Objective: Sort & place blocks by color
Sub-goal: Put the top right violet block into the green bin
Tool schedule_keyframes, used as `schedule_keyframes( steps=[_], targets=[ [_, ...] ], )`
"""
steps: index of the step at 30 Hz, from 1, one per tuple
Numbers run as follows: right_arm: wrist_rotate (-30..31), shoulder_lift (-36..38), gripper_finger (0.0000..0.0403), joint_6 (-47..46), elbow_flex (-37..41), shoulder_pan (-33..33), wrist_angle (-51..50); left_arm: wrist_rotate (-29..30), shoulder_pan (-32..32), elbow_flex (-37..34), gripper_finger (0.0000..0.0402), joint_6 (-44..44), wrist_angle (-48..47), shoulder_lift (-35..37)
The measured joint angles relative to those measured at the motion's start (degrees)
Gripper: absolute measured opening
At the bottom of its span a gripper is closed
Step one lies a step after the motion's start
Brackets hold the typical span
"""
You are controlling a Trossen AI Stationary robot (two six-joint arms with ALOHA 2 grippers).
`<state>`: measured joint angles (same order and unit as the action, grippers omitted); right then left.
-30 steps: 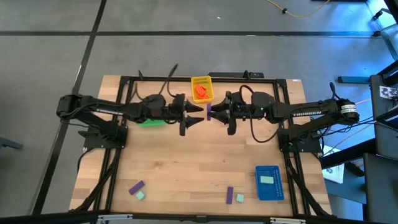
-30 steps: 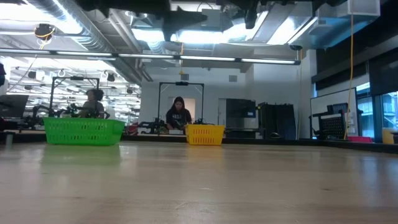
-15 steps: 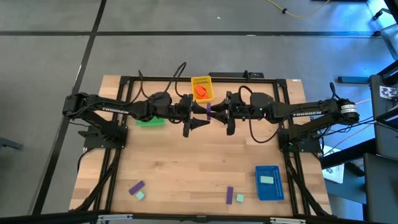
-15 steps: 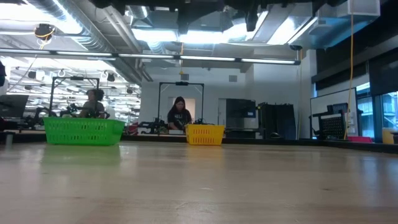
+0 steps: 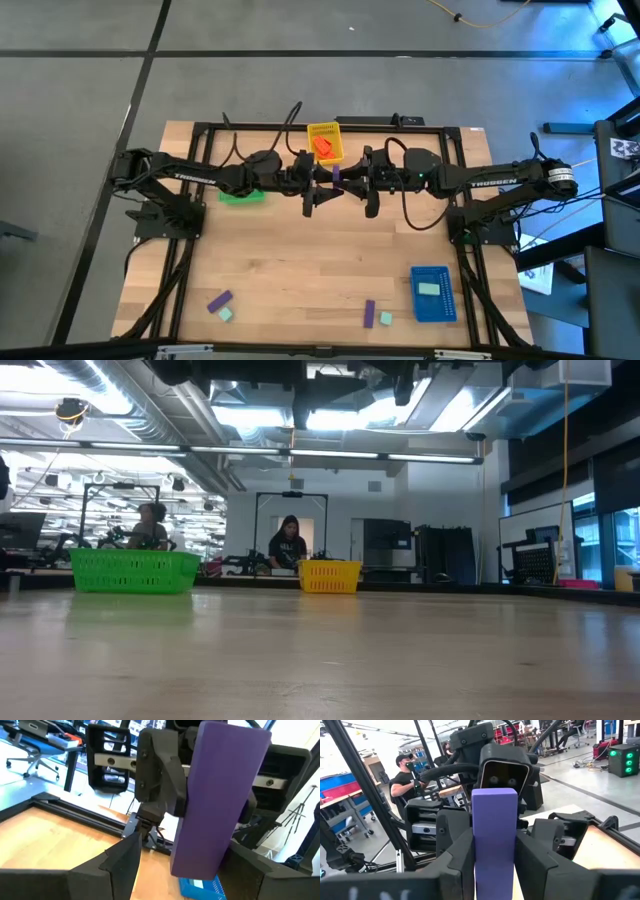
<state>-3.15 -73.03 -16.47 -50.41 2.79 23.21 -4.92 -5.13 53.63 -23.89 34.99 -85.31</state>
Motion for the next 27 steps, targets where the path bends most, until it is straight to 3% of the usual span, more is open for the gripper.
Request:
schedule_keyframes(
  steps=[9,18,22,27],
  targets=[
    [0.0,0.0,0.0109,0.4,0.0,0.0,-0.4,0.0,0.0,0.0,0.0212,0.0,0.3,0.0],
    [0.0,0.0,0.0109,-0.2,0.0,0.0,-0.6,-0.9,0.0,0.0,0.0098,1.8,0.4,0.1],
    [0.0,0.0,0.0111,-0.1,0.0,0.0,-0.7,-1.2,0.0,0.0,0.0098,2.4,0.3,0.1],
    [0.0,0.0,0.0145,0.6,0.0,0.0,-1.2,-2.0,-0.4,0.0,0.0098,1.7,0.2,0.1]
  ],
)
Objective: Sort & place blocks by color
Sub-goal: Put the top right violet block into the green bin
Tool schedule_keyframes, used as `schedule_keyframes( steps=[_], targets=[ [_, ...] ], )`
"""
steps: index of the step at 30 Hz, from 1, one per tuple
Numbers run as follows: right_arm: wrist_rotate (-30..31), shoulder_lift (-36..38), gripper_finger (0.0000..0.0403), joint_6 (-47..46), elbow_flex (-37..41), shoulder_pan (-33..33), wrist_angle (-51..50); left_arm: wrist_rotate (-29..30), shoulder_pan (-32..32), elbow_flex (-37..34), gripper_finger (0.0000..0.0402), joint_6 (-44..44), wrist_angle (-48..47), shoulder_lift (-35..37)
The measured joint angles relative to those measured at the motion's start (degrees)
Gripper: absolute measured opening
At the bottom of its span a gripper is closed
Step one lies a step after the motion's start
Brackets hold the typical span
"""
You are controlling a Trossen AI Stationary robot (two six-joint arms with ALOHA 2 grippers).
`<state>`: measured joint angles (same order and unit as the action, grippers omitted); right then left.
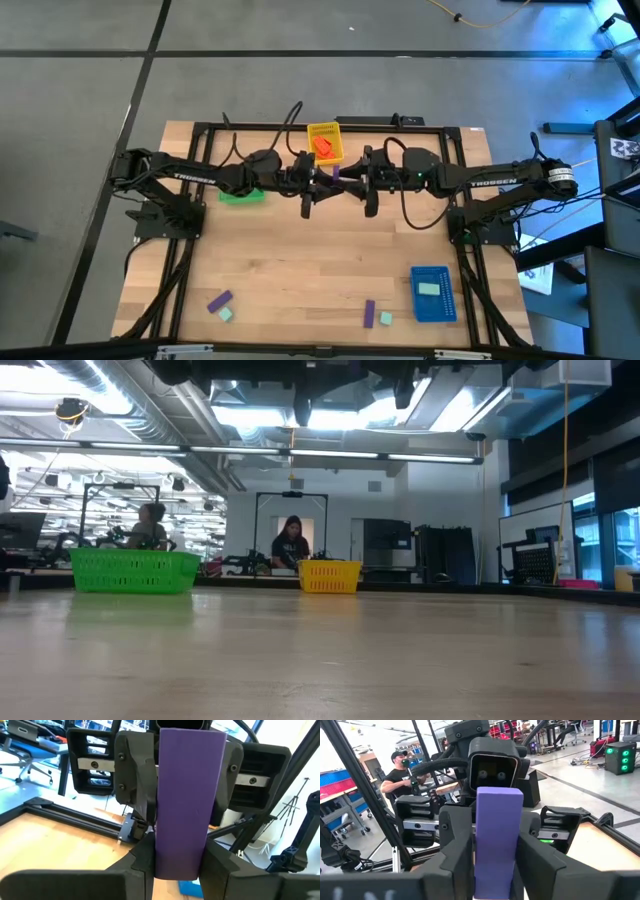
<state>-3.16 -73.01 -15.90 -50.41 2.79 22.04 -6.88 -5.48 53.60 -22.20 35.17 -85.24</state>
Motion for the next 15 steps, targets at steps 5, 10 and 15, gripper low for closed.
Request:
schedule_keyframes(
  steps=[5,10,15],
  targets=[
    [0.1,0.0,0.0188,-0.3,0.0,0.0,-1.1,-0.3,-0.9,0.0,0.0098,0.0,-3.1,1.5],
    [-0.1,1.0,0.0248,-0.3,0.0,0.9,-4.0,0.1,-2.1,0.0,0.0098,3.0,-11.5,5.1],
    [-0.1,5.2,0.0298,-0.6,0.0,2.9,-12.1,0.2,-3.5,-1.1,0.0098,6.5,-23.6,12.2]
  ],
)
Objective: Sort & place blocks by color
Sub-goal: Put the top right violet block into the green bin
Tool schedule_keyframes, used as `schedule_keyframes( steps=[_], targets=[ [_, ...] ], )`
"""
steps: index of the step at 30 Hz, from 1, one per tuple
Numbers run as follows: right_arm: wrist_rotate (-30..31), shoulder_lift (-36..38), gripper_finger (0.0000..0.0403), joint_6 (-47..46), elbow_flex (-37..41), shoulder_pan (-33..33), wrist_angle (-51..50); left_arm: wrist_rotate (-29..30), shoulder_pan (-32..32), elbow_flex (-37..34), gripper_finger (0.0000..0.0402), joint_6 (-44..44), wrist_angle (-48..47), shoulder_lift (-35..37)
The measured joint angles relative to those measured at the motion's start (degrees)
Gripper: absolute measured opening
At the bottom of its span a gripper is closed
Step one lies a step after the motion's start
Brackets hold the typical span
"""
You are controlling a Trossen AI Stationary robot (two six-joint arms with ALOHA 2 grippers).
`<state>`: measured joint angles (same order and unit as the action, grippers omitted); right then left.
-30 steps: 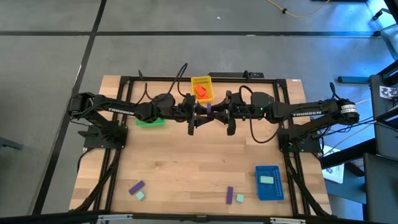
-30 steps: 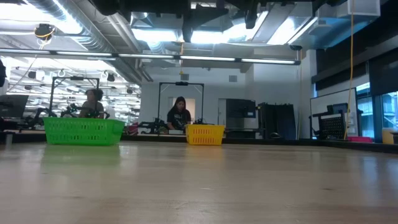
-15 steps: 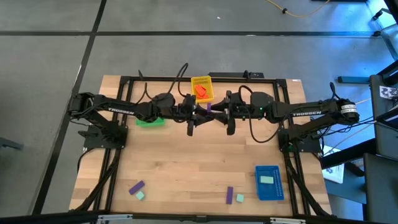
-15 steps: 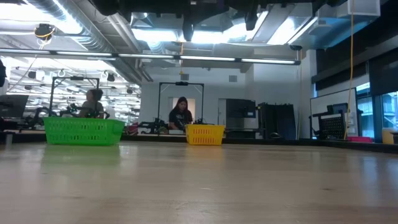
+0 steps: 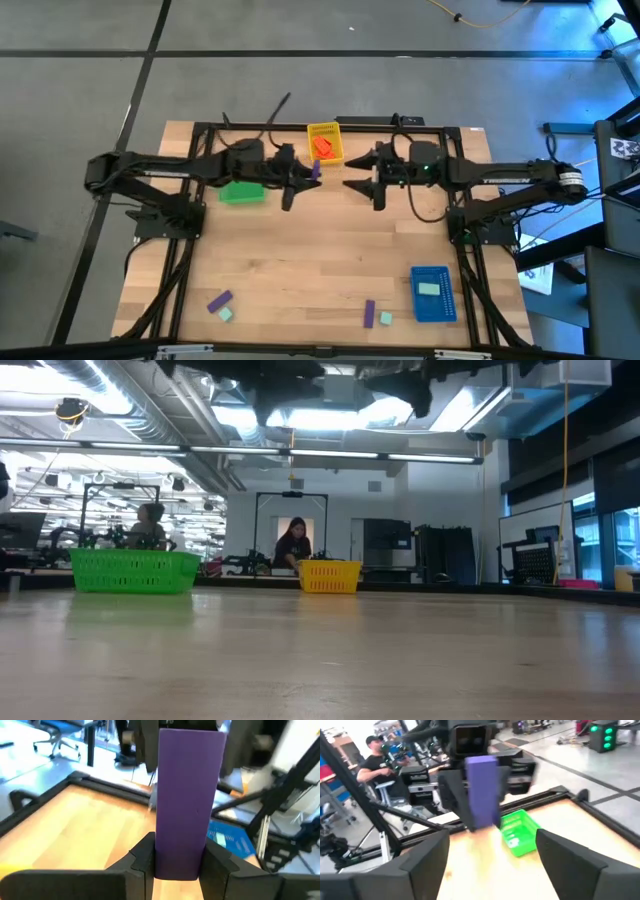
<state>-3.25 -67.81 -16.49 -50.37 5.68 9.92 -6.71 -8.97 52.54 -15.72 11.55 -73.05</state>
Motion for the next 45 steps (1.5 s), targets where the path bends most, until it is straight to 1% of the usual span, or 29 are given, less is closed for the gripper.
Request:
schedule_keyframes(
  steps=[3,6,12,15,18,24,45],
  targets=[
    [0.1,2.6,0.0309,-1.1,0.0,1.4,-3.4,0.4,-0.3,-3.5,0.0098,1.2,-0.5,5.5],
    [0.2,4.4,0.0311,-1.2,0.0,2.5,-6.3,3.9,-0.3,-8.2,0.0098,1.0,0.7,12.1],
    [1.2,4.9,0.0311,0.2,0.0,2.8,-6.9,8.2,0.9,-18.0,0.0098,0.8,5.8,24.4],
    [1.2,4.9,0.0311,0.4,0.0,2.8,-6.9,10.9,2.0,-21.1,0.0098,0.9,6.2,29.8],
    [1.2,4.9,0.0311,0.3,0.0,2.8,-6.9,13.9,3.1,-23.0,0.0098,0.9,6.2,33.1],
    [1.2,4.9,0.0311,0.3,0.0,2.8,-6.9,14.8,4.1,-24.0,0.0098,0.9,6.0,35.4],
    [1.2,4.9,0.0311,0.3,0.0,2.8,-6.9,14.6,4.1,-23.9,0.0098,1.3,6.0,35.3]
  ],
)
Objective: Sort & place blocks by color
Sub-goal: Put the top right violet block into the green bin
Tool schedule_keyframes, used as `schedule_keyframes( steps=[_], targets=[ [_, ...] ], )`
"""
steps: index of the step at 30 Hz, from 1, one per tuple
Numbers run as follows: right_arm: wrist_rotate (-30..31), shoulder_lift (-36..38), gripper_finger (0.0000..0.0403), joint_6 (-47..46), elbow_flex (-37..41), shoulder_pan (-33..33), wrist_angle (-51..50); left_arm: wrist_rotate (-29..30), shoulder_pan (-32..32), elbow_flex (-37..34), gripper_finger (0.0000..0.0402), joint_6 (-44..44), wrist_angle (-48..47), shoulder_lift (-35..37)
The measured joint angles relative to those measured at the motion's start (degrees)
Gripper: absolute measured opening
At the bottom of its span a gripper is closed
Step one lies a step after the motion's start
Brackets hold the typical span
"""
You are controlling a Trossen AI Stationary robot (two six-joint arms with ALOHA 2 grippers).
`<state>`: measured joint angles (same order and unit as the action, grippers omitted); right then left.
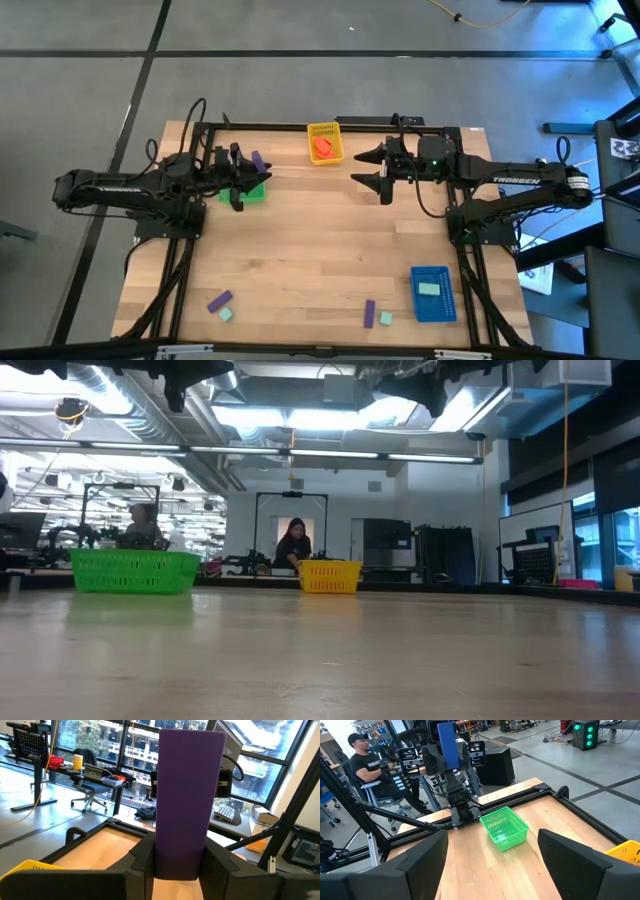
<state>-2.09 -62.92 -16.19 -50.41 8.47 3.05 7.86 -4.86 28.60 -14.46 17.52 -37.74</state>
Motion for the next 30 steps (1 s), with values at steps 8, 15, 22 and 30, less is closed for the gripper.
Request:
schedule_keyframes(
  steps=[8,15,22,30],
  targets=[
    [0.0,0.0,0.0311,0.0,0.0,0.0,0.0,0.0,0.0,0.0,0.0098,0.0,0.0,0.0],
    [0.0,0.0,0.0311,-0.3,0.0,0.0,0.0,0.2,-1.2,2.2,0.0098,-1.9,-1.9,-2.0],
    [-0.2,0.0,0.0311,-3.1,0.0,0.0,-0.7,-1.3,-8.4,12.2,0.0098,-3.4,-23.3,-9.7],
    [-0.2,0.0,0.0311,-3.1,0.0,0.0,-1.3,-7.0,-20.2,21.2,0.0098,-3.1,-51.1,-23.9]
  ],
)
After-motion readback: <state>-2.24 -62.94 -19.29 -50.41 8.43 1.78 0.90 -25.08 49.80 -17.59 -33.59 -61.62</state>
